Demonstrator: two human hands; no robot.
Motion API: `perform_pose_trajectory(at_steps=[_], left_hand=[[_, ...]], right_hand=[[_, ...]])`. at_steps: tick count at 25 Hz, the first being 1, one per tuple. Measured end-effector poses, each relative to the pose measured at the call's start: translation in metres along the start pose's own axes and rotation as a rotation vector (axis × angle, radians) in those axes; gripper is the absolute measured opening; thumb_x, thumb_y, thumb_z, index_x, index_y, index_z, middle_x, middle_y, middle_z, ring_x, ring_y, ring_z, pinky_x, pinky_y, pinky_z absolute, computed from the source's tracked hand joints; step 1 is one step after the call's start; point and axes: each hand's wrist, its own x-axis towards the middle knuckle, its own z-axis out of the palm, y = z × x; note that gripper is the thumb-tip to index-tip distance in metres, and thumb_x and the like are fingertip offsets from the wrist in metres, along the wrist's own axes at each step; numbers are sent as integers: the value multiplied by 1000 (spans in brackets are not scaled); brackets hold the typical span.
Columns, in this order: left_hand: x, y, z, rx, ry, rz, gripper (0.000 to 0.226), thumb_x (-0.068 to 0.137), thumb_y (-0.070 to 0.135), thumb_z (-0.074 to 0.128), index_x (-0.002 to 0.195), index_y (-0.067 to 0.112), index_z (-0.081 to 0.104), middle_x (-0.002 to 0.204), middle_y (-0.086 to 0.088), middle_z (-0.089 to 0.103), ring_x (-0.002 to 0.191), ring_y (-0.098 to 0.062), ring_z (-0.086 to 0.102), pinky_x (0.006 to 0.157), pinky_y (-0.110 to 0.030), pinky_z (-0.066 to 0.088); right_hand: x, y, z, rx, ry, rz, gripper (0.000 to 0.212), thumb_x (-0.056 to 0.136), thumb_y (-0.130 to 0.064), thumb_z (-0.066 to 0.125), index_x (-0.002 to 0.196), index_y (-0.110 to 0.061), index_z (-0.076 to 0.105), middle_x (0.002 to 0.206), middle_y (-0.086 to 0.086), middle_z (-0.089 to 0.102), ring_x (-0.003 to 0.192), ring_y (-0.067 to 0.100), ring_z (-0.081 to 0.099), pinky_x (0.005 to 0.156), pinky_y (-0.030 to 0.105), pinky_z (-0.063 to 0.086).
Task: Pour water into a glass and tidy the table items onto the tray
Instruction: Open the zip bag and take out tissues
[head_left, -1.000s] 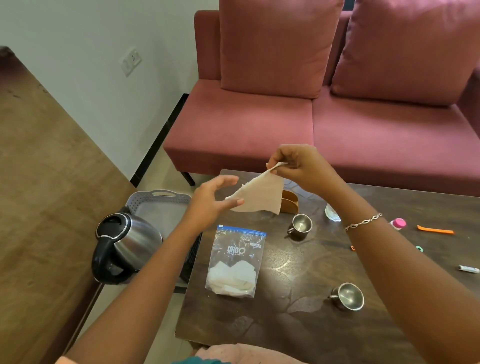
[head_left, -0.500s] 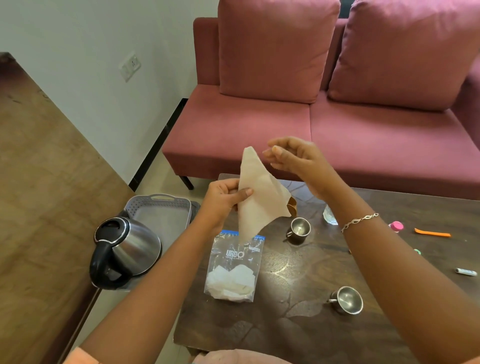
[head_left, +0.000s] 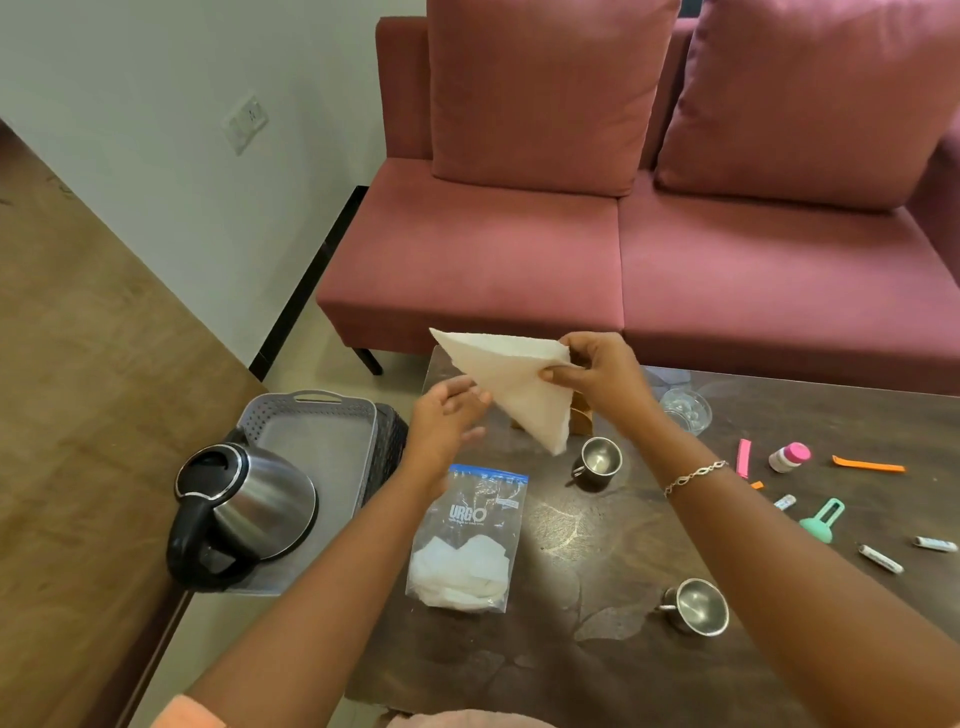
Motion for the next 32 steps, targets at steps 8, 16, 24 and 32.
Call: perform_pose_trajectory(at_steps=[8,16,24,32], left_hand=[[52,-41,-13,987,-158,167,79,83,36,64,145,17,18,157,-4,10,145,-19,6,116,-40,20],[101,-87,3,1134,-342,86,75,85,33,61,145,21,17,158,2,2,145,-15,1,117,-38,15],[113,-125,-11,1072,-346,-13,72,85,32,61,144,22,21,157,4,6,144,-16,10,115,-38,23],[114,-145,-1,1153,-367,4,73,86,35,60,144,25,17,157,5,4,145,-15,6,117,-39,20]], right_hand=[[71,67,-20,-664,86,-92,24,81,-7,64,104,0,66,102,16,67,94,36,60,77,36,45],[115,168,16,-763,-77,16,22,85,-5,56,106,-4,65,107,16,64,98,36,59,78,38,46],[130,217,40,-754,-185,117,28,86,-14,58,113,-8,60,114,13,57,103,34,55,81,40,46],[135,233,63,-971,-396,72,71,83,-17,64,140,-4,24,145,17,35,131,33,36,108,38,31]])
